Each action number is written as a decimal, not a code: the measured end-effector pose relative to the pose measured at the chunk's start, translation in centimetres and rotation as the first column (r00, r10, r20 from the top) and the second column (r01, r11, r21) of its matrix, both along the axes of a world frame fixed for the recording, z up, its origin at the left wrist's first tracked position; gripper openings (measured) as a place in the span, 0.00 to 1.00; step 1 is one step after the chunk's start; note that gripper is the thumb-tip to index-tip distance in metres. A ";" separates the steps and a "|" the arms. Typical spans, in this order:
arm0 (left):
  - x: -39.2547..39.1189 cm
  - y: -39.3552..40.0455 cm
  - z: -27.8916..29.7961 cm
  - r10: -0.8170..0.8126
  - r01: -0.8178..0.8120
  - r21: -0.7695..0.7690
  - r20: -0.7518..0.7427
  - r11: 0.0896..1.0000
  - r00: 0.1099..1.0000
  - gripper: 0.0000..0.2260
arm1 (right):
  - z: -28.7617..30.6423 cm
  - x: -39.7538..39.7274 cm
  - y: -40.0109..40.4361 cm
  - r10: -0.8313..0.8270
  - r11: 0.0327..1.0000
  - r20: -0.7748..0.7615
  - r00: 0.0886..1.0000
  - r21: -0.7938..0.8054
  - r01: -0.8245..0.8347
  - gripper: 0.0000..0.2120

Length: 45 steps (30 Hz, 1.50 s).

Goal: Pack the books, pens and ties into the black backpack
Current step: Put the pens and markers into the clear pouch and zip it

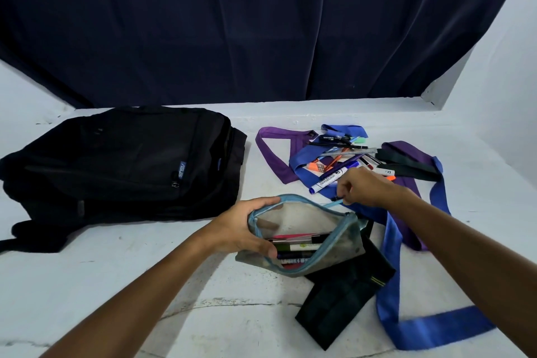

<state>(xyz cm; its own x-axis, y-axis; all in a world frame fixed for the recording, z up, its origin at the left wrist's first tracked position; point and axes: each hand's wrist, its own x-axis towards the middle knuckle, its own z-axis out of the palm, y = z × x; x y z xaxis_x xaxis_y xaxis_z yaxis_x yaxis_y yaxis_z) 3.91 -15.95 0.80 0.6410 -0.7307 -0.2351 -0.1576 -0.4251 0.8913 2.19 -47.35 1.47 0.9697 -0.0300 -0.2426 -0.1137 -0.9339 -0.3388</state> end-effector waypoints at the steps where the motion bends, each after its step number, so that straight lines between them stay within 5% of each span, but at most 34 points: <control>1: 0.0 0.0 0.0 -0.004 0.004 -0.002 0.002 1.000 1.000 0.53 | -0.3 0.0 -0.1 0.001 1.000 -0.001 1.000 -0.018 -0.001 0.11; 12: 0.3 -0.2 -0.2 -0.019 0.019 -0.019 -0.010 1.000 1.000 0.45 | -0.9 0.3 0.3 0.115 0.978 0.004 0.993 -0.176 -0.113 0.04; 18: 0.4 -0.2 -0.2 -0.010 0.010 0.002 -0.010 1.000 1.000 0.53 | -0.9 0.4 0.6 0.165 0.968 0.039 0.986 -0.197 -0.154 0.14; 24: 0.4 -0.1 -0.1 -0.011 0.011 -0.004 -0.048 1.000 0.999 0.54 | 3.1 0.5 1.3 -0.063 0.936 0.285 0.956 0.349 -0.042 0.08; 28: 0.4 -0.2 0.0 -0.022 0.021 -0.026 -0.072 0.999 0.997 0.54 | 7.1 -0.2 4.2 -0.270 0.671 0.244 0.932 0.741 0.000 0.03; 32: 0.3 -0.2 0.1 -0.017 0.015 -0.032 -0.068 0.999 0.998 0.55 | 9.5 -0.1 6.9 -0.284 0.476 0.226 0.932 0.877 -0.067 0.05; 35: 0.2 -0.2 0.1 -0.008 0.005 -0.037 -0.074 0.999 0.997 0.56 | 9.6 -0.7 8.6 -0.080 0.621 0.164 0.983 0.780 -0.079 0.03; 39: 0.0 -0.2 0.4 -0.029 0.025 -0.053 -0.073 0.998 0.997 0.49 | 7.4 -1.5 10.5 0.290 0.901 0.002 0.957 0.338 -0.273 0.06; 42: 0.0 -0.2 0.4 -0.017 0.015 -0.046 -0.038 0.999 0.999 0.48 | 5.6 -2.0 11.8 0.347 0.938 -0.055 0.936 0.029 -0.346 0.13; 45: 0.2 -0.2 0.0 -0.016 0.016 -0.049 -0.013 0.999 1.000 0.41 | 4.7 -2.4 12.8 0.350 0.934 -0.067 0.934 -0.047 -0.353 0.08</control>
